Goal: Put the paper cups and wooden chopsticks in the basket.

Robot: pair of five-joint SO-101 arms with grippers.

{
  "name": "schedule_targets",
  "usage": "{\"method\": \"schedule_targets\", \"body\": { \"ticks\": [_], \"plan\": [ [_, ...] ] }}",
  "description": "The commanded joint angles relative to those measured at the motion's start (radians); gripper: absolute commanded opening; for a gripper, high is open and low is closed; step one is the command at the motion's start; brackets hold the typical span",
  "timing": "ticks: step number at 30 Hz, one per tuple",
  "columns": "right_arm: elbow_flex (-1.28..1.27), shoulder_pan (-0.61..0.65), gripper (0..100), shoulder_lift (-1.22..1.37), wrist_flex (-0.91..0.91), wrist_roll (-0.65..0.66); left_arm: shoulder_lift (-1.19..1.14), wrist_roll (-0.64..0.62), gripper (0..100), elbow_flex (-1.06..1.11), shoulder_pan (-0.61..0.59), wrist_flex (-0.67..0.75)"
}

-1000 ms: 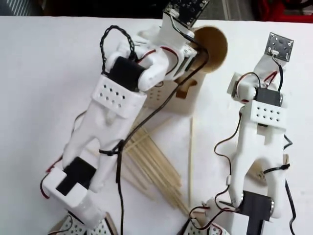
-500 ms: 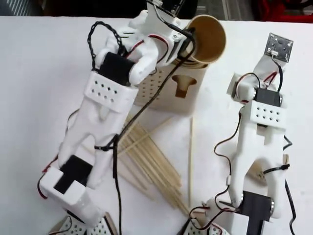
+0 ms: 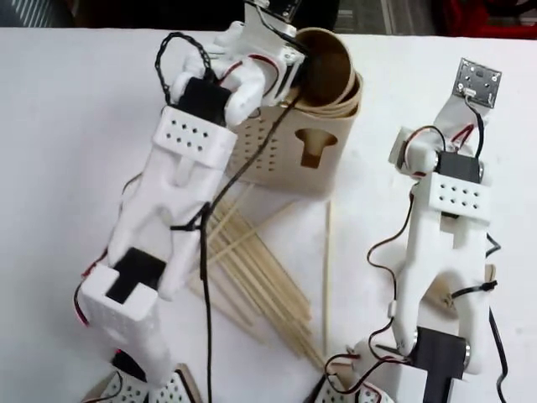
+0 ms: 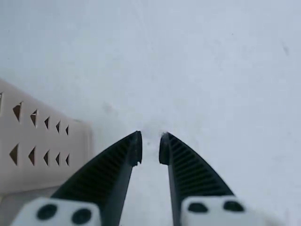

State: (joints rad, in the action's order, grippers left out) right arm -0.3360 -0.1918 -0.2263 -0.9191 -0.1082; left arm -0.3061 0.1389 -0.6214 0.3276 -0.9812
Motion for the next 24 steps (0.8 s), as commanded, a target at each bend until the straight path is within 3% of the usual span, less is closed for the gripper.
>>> {"method": "schedule_targets", "body": {
  "ticks": [1, 8, 18, 24],
  "plan": [
    [0.008, -0.004, 7.4, -0.025, 0.018, 0.0, 0.062, -0.011, 21, -0.077, 0.024, -0.035],
    [0.008, -0.004, 7.4, -0.025, 0.018, 0.0, 0.058, -0.011, 21, -0.147, 0.036, -0.032],
    [0.008, -0.004, 7.4, -0.025, 0.018, 0.0, -0.045, -0.069, 21, -0.146, 0.036, 0.115],
    [0.008, -0.004, 7.4, -0.025, 0.018, 0.0, -0.044, -0.075, 21, -0.193, 0.048, 0.061]
  ]
}}
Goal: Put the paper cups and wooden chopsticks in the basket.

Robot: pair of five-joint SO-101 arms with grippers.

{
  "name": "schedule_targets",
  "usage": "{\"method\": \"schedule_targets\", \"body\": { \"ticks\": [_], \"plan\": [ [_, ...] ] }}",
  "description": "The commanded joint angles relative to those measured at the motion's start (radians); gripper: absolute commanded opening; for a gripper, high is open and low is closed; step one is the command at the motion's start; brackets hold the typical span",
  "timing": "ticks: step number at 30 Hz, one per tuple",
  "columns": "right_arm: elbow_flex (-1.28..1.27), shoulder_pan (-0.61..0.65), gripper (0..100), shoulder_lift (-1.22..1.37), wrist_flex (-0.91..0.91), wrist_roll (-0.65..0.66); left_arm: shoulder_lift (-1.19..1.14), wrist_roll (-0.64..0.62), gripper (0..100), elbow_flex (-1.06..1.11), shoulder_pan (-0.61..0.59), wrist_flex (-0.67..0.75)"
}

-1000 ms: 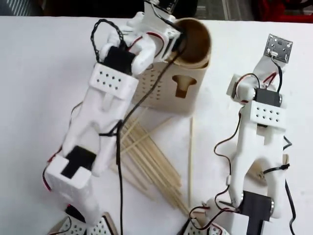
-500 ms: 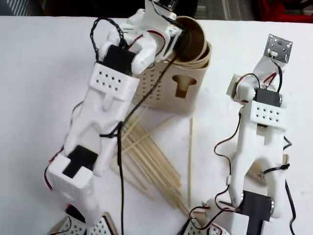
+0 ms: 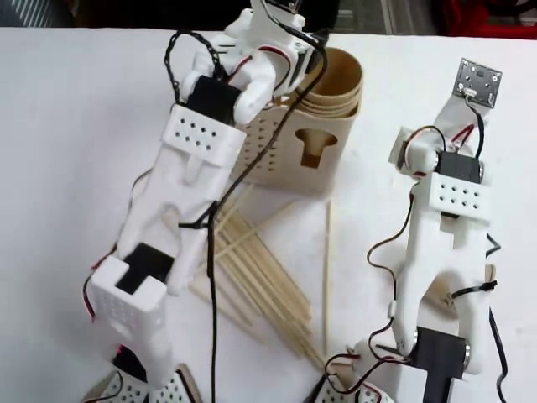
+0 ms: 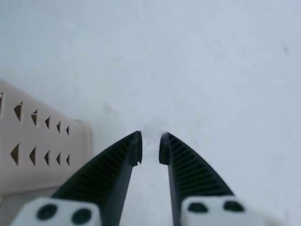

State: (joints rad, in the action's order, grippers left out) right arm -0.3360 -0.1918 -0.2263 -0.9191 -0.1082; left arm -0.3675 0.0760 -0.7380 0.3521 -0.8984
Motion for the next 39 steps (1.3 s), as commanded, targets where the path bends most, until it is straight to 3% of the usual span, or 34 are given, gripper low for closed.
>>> {"method": "schedule_targets", "body": {
  "ticks": [1, 8, 17, 21, 28, 39],
  "plan": [
    [0.008, -0.004, 7.4, -0.025, 0.018, 0.0, 0.018, -0.012, 21, -0.097, 0.024, -0.051],
    [0.008, -0.004, 7.4, -0.025, 0.018, 0.0, 0.016, -0.011, 21, -0.256, 0.025, -0.307],
    [0.008, -0.004, 7.4, -0.025, 0.018, 0.0, 0.004, 0.054, 21, -0.267, 0.096, -0.559],
    [0.008, -0.004, 7.4, -0.025, 0.018, 0.0, 0.004, 0.054, 21, -0.158, 0.096, -0.539],
    [0.008, -0.004, 7.4, -0.025, 0.018, 0.0, 0.018, 0.057, 21, 0.028, 0.09, -0.381],
    [0.008, -0.004, 7.4, -0.025, 0.018, 0.0, 0.016, 0.054, 21, -0.344, 0.113, -0.612]
  ]
}}
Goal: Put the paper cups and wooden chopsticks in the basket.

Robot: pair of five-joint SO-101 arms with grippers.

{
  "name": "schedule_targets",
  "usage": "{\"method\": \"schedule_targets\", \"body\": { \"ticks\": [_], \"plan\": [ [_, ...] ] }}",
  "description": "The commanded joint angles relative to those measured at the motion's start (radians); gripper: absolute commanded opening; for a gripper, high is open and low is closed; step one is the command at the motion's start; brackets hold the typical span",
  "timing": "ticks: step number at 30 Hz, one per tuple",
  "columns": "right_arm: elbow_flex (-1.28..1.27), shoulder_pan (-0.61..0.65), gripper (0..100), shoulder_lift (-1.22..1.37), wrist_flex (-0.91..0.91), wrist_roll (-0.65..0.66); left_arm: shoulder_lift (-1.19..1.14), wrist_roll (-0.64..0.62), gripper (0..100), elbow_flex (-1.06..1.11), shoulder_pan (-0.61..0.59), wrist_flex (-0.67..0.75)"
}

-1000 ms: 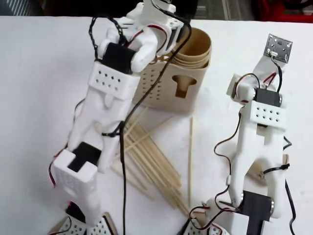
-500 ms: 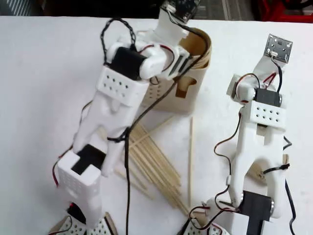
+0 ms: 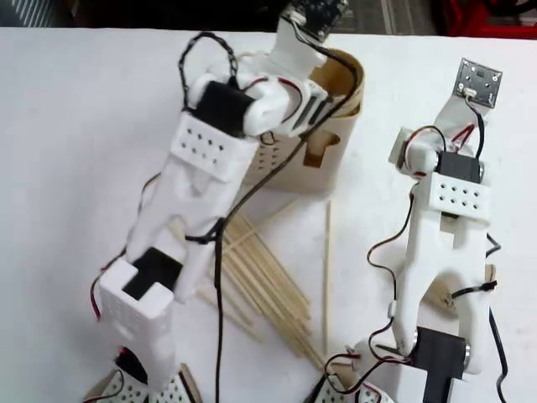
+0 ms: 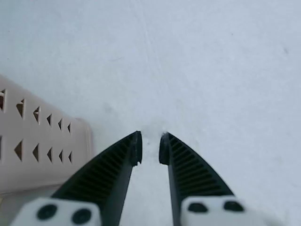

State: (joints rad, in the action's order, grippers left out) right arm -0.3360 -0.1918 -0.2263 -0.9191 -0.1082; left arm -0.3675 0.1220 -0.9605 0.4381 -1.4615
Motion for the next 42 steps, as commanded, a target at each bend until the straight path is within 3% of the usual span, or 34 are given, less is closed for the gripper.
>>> {"method": "schedule_targets", "body": {
  "ticks": [1, 18, 26, 33, 42],
  "plan": [
    [0.008, -0.004, 7.4, -0.025, 0.018, 0.0, 0.013, 0.008, 21, -0.149, 0.027, -0.063],
    [0.008, -0.004, 7.4, -0.025, 0.018, 0.0, -0.182, 0.008, 21, -0.095, 0.016, 0.0],
    [0.008, -0.004, 7.4, -0.025, 0.018, 0.0, -0.022, 0.008, 21, -0.095, 0.024, -0.002],
    [0.017, -0.012, 7.4, -0.039, 0.008, 0.026, 0.124, 0.009, 21, -0.095, 0.005, -0.117],
    [0.33, -0.024, 7.4, -0.071, -0.404, 0.206, 0.228, 0.009, 21, -0.095, -0.102, -0.285]
  ]
}}
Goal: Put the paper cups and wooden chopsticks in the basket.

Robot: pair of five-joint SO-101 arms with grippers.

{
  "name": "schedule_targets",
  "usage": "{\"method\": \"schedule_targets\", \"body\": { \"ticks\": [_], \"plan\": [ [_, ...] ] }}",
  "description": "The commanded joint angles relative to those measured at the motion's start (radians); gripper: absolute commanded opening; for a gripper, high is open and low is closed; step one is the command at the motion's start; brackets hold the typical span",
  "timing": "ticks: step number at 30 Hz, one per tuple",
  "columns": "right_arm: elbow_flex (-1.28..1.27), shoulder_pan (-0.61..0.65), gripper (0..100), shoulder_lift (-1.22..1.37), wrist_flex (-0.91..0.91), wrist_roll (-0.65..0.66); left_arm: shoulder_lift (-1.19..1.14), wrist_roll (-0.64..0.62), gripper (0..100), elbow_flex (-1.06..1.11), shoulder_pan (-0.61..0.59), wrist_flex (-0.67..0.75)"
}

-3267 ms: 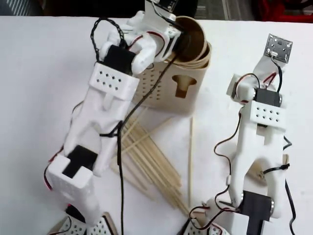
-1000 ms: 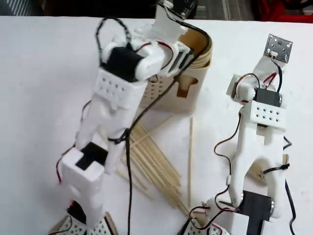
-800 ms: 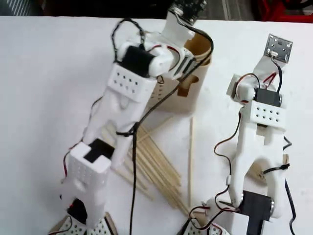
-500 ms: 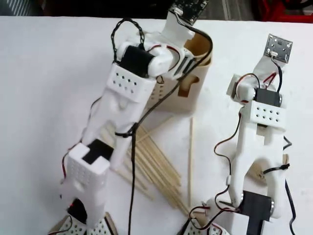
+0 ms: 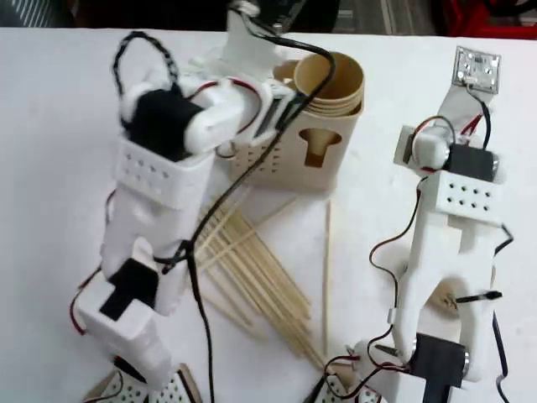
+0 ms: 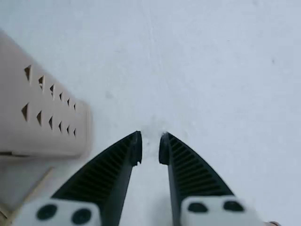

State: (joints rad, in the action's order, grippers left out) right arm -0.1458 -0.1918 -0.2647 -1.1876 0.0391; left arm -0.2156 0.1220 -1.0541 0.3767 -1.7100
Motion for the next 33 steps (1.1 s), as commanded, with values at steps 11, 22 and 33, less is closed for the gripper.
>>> {"method": "schedule_targets", "body": {
  "ticks": [11, 22, 33],
  "plan": [
    [0.385, -0.213, 11.6, 0.11, -0.522, 0.204, 0.186, 0.008, 21, 0.008, -0.206, -0.075],
    [0.23, -0.395, 16.1, 0.177, -0.496, 0.21, 0.282, 0.008, 21, 0.192, -0.242, -0.071],
    [0.054, -0.538, 16.2, 0.17, -0.443, 0.279, 0.512, 0.008, 21, 0.528, -0.243, 0.003]
  ]
}}
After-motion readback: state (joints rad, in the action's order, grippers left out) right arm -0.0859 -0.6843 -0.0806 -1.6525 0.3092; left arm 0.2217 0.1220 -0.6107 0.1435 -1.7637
